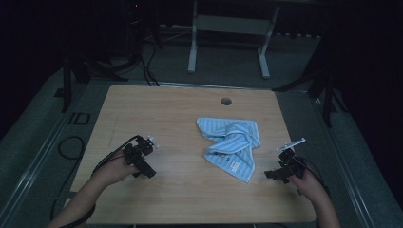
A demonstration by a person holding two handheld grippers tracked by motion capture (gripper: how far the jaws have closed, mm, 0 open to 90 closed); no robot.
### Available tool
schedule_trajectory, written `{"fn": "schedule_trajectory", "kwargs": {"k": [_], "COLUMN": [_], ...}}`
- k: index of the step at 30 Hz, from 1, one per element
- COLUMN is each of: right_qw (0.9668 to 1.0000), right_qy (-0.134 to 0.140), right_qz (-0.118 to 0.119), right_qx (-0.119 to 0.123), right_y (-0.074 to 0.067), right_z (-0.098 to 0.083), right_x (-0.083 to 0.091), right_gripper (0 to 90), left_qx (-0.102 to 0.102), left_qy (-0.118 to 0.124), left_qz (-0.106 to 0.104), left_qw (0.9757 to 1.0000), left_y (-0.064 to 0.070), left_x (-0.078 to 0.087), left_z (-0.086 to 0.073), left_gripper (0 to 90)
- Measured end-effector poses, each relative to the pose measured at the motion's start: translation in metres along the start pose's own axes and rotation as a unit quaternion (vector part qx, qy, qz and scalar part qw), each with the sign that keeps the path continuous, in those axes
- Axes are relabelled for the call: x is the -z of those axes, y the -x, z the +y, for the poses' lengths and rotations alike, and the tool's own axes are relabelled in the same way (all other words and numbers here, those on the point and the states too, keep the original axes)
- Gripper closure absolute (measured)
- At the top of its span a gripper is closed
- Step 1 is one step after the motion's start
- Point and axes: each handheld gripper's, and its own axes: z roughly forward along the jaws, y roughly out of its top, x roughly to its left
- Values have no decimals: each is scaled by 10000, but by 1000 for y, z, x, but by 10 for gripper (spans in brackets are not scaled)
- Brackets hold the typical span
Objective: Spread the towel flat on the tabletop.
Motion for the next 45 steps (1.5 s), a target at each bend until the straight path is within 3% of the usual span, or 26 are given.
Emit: {"fn": "schedule_trajectory", "kwargs": {"k": [5,8,13,15,18,24,26,32,35,40,43,45], "right_qw": [10000,9999,9998,9999,9998,9995,9994,9994,9994,9996,9995,9994], "right_qy": [47,63,46,56,111,120,161,196,232,154,143,147], "right_qz": [79,124,149,142,137,122,136,121,127,107,67,46], "right_qx": [-2,-20,85,77,107,258,275,248,207,222,280,303], "right_y": [-2,-3,-7,-7,-9,-15,-15,-15,-15,-19,-22,-22], "right_z": [6,9,15,17,25,39,43,52,55,59,60,61], "right_x": [-5,-9,-14,-14,-16,-24,-27,-34,-37,-41,-42,-42], "right_gripper": [134,135,163,172,223,281,310,393,442,592,672,720], "left_qx": [-222,-334,-717,-743,-924,-1364,-1521,-1967,-2083,-2144,-2146,-2059], "left_qy": [30,43,21,43,217,395,456,545,595,582,539,583], "left_qz": [77,15,31,-8,-149,-156,-196,-28,64,160,249,266], "left_qw": [9997,9994,9974,9972,9954,9897,9871,9789,9762,9749,9749,9765], "left_y": [11,18,34,36,47,73,83,106,112,116,115,112], "left_x": [-2,-4,-4,-4,1,6,7,1,-5,-19,-24,-25], "left_z": [31,49,78,83,107,138,148,173,184,197,199,198], "left_gripper": [89,89,104,112,128,150,175,236,329,524,671,812]}}
